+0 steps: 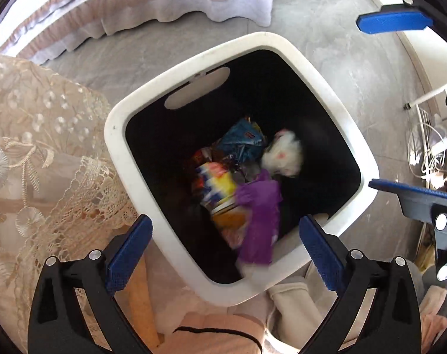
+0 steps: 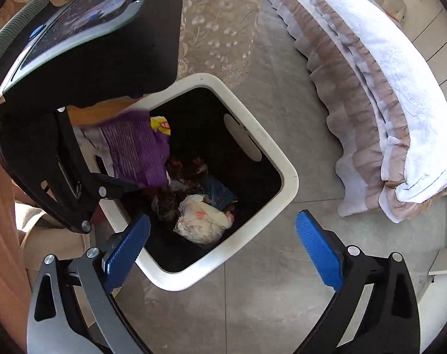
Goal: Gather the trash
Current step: 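Move both open tools back over the empty table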
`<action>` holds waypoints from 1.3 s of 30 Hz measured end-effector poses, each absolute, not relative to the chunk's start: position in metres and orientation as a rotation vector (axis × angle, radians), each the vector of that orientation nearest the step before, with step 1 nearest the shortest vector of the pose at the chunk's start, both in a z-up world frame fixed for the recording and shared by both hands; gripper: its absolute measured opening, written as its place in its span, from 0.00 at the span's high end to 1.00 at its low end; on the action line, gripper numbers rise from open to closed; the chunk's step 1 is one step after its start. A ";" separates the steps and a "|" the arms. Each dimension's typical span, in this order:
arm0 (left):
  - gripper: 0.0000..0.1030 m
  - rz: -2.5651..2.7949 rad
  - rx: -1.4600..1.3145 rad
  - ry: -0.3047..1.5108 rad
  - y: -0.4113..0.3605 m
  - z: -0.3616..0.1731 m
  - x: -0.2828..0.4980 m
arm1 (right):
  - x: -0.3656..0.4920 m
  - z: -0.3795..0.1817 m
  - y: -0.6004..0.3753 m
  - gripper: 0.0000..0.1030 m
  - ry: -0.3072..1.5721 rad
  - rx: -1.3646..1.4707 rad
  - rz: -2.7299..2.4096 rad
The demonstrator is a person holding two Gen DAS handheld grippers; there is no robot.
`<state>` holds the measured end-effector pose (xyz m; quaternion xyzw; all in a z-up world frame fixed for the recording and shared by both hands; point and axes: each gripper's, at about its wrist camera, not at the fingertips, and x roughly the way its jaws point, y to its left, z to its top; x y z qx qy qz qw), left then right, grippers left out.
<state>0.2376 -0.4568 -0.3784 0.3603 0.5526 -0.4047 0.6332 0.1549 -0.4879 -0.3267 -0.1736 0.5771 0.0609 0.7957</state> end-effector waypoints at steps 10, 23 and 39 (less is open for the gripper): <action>0.05 -0.907 0.819 1.180 -0.450 -0.349 0.221 | 0.149 -0.310 -0.490 0.04 1.177 -0.362 0.081; 0.05 -0.716 0.611 0.931 -0.407 -0.240 0.209 | 0.129 -0.220 -0.462 0.04 0.951 -0.362 -0.165; 0.05 -0.207 0.267 0.598 -0.266 -0.109 0.178 | 0.110 -0.094 -0.395 0.04 0.564 -0.136 -0.213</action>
